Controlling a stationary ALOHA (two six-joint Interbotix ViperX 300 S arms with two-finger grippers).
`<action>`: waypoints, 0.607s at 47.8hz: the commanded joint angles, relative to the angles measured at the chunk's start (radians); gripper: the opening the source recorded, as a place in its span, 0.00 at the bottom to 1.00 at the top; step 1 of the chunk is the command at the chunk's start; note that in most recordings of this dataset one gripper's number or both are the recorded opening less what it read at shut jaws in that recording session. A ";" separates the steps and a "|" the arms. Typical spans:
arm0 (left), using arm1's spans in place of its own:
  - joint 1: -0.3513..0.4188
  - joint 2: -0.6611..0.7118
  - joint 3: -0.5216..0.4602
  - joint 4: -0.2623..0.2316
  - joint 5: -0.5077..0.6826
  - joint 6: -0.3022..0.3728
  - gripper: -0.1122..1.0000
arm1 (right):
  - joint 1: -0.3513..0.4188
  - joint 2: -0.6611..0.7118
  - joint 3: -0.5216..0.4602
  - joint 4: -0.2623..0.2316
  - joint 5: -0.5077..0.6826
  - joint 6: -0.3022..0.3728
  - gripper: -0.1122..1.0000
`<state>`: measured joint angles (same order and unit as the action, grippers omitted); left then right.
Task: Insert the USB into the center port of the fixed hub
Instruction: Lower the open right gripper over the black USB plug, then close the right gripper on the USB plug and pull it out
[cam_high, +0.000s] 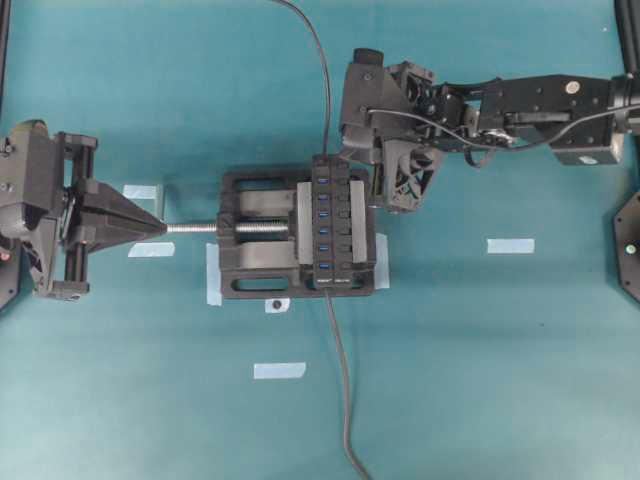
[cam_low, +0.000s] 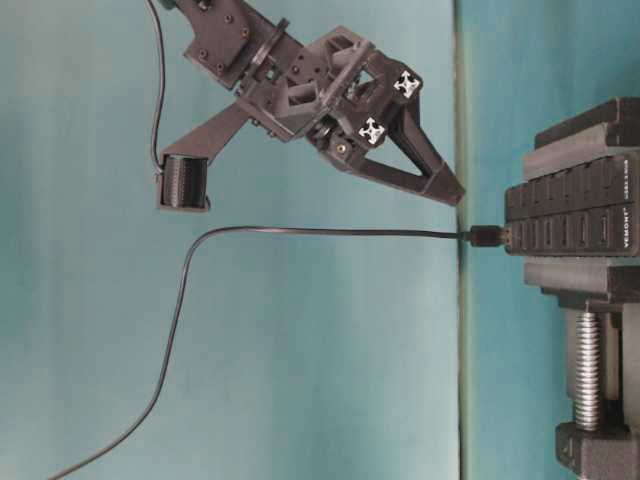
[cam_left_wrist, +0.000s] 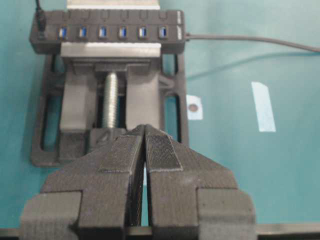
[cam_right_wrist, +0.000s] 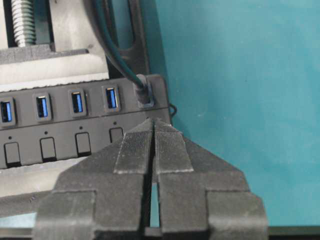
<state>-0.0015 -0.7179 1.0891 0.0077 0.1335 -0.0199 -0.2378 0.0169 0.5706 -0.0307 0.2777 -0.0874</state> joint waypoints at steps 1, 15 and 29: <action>-0.002 -0.002 -0.015 0.000 -0.005 -0.002 0.10 | 0.003 -0.009 -0.020 0.000 -0.011 -0.005 0.12; -0.002 -0.002 -0.015 0.000 -0.005 -0.002 0.10 | 0.005 -0.006 -0.023 0.000 -0.038 -0.002 0.44; -0.002 -0.002 -0.012 0.000 -0.005 -0.002 0.10 | 0.008 0.014 -0.025 0.000 -0.083 -0.002 0.87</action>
<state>-0.0031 -0.7179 1.0891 0.0077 0.1335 -0.0215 -0.2347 0.0414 0.5706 -0.0307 0.2163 -0.0874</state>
